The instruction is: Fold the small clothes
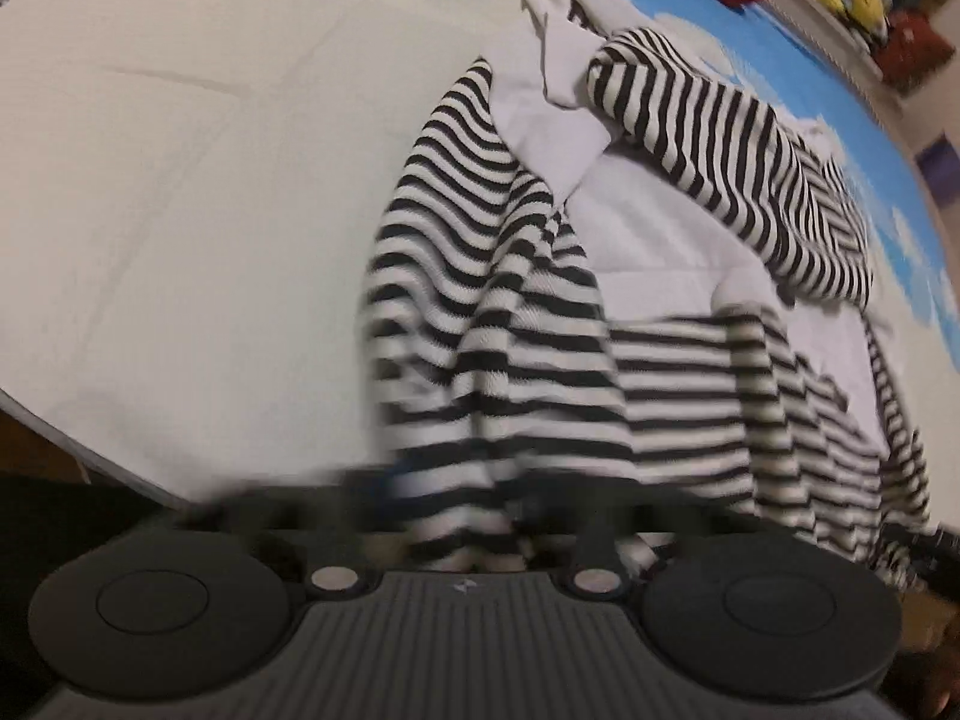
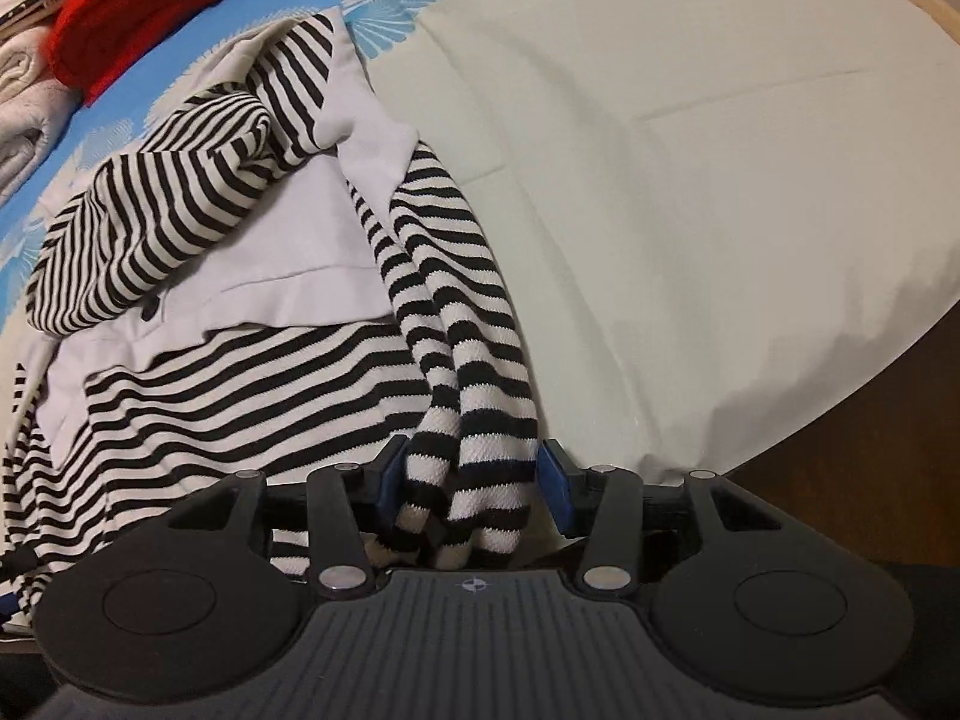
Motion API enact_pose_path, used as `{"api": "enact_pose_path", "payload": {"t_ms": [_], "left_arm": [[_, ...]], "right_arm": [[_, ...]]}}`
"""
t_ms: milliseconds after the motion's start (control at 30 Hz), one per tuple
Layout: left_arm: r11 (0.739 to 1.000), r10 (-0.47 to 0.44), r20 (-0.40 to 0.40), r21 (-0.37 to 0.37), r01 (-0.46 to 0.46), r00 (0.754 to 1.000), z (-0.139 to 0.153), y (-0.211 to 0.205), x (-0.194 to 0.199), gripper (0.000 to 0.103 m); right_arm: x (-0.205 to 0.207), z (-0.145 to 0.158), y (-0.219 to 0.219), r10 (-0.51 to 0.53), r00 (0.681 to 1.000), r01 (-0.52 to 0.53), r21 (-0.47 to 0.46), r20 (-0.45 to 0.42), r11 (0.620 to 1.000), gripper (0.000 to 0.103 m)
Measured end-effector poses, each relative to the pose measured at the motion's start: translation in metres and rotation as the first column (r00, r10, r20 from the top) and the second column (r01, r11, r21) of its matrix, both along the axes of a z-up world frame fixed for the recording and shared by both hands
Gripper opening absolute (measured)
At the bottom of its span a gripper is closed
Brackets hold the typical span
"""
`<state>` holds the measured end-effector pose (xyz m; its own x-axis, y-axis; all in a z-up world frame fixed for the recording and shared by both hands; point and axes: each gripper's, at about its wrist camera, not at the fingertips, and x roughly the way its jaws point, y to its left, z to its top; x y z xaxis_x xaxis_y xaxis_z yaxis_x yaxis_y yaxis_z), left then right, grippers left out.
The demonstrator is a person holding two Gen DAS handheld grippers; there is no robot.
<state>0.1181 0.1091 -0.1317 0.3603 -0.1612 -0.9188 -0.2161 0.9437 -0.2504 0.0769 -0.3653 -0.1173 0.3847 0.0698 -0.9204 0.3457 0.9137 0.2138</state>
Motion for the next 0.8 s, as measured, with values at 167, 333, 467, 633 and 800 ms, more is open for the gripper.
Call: {"api": "enact_pose_path", "payload": {"t_ms": [167,333,467,633,800], "left_arm": [[0.999,0.014,0.006,0.036,-0.014,1.0,0.011,0.014,-0.012,0.009],[0.999,0.045,0.019,-0.011,-0.045,0.999,0.012,0.018,-0.012,0.022],[0.996,0.075,0.042,-0.042,-0.073,0.996,0.021,0.023,-0.01,0.044],[0.996,0.067,0.015,-0.054,-0.066,0.998,0.013,0.02,-0.009,0.048],[0.999,0.042,-0.001,-0.025,-0.042,0.999,0.005,0.015,-0.006,0.048]], "right_arm": [[-0.006,-0.001,-0.01,-0.073,0.997,0.073,0.042,0.011,0.996,0.008],[-0.007,-0.001,-0.013,-0.093,0.996,0.093,0.042,-0.007,0.995,0.008],[-0.007,0.001,-0.012,-0.081,0.997,0.081,0.064,0.006,0.995,0.018],[-0.004,-0.003,-0.012,-0.077,0.997,0.077,0.074,0.001,0.994,0.022],[-0.002,-0.006,-0.002,-0.034,0.999,0.034,0.033,-0.004,0.999,0.023]]}}
